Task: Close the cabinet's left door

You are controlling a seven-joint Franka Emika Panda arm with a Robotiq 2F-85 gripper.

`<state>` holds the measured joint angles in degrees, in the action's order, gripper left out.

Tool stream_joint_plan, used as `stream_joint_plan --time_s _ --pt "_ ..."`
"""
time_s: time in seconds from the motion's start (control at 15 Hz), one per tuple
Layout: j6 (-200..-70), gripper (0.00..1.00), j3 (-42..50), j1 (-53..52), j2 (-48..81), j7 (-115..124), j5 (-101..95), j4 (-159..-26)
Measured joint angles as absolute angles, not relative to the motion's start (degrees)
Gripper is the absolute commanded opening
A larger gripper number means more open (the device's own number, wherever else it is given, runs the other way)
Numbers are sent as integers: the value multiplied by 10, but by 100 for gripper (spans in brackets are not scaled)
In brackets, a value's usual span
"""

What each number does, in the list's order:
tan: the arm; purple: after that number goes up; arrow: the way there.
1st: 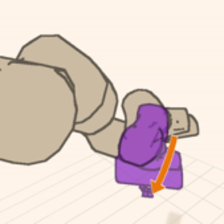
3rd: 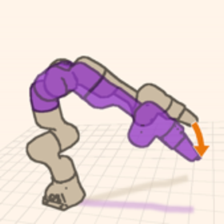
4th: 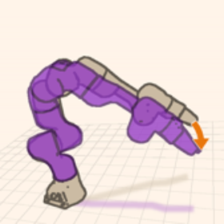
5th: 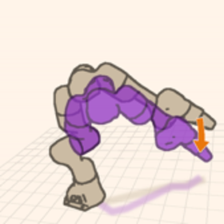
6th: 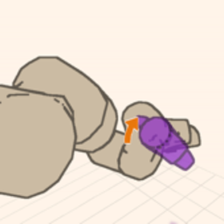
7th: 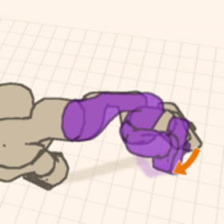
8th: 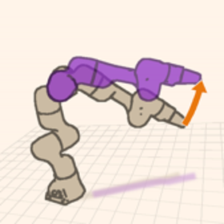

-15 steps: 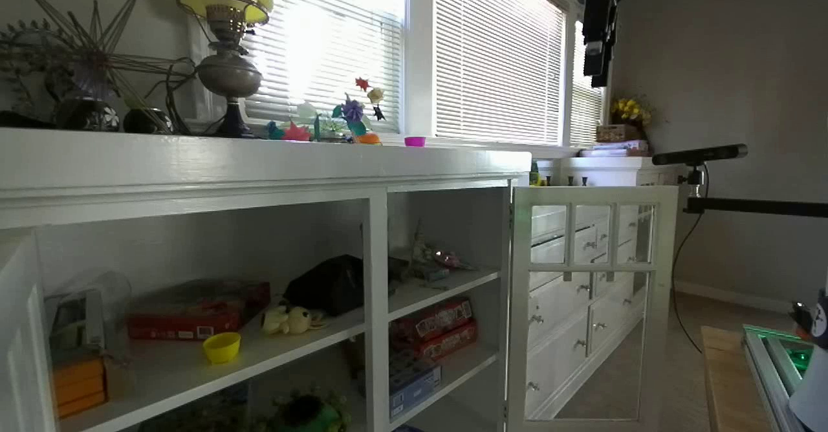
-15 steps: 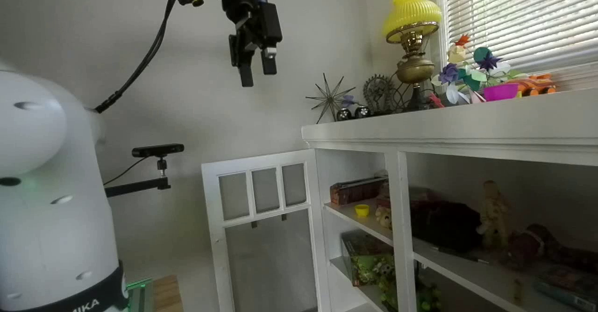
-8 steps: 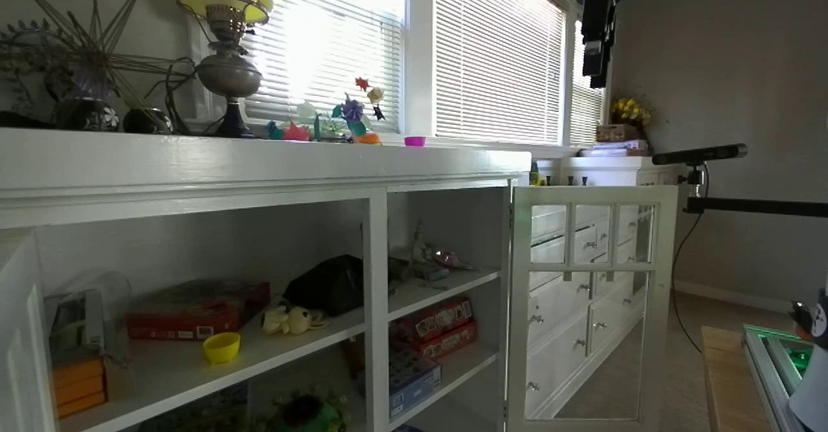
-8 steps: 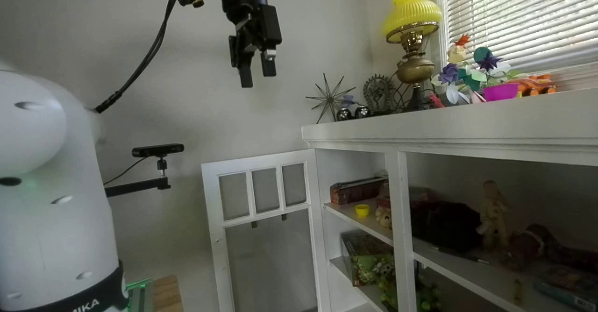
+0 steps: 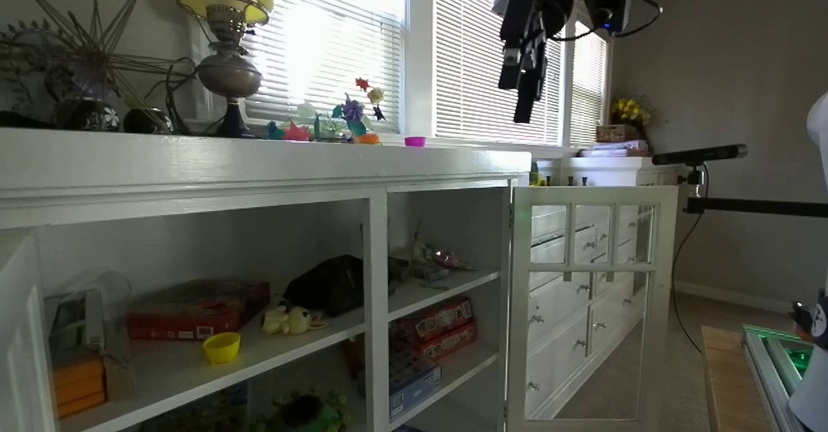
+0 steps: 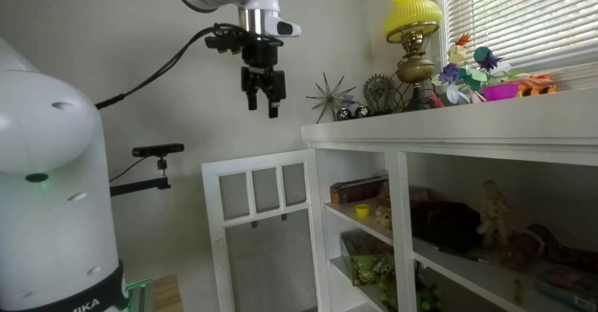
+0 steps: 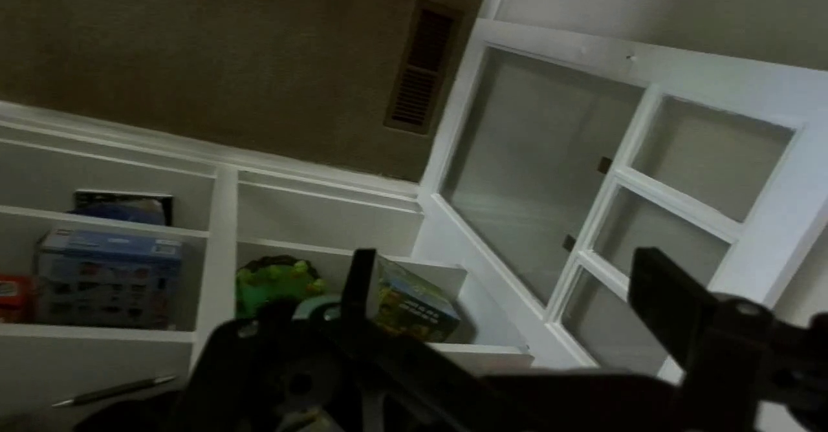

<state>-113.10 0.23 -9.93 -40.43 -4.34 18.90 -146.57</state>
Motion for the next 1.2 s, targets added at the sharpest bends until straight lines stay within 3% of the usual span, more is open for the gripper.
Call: stream_joint_plan --time_s 0.6,1.2 --pt "-1258 100 -83 -211 -222 -53 377 -1418" --pt "-1387 100 -208 -222 38 25 345 -1261"
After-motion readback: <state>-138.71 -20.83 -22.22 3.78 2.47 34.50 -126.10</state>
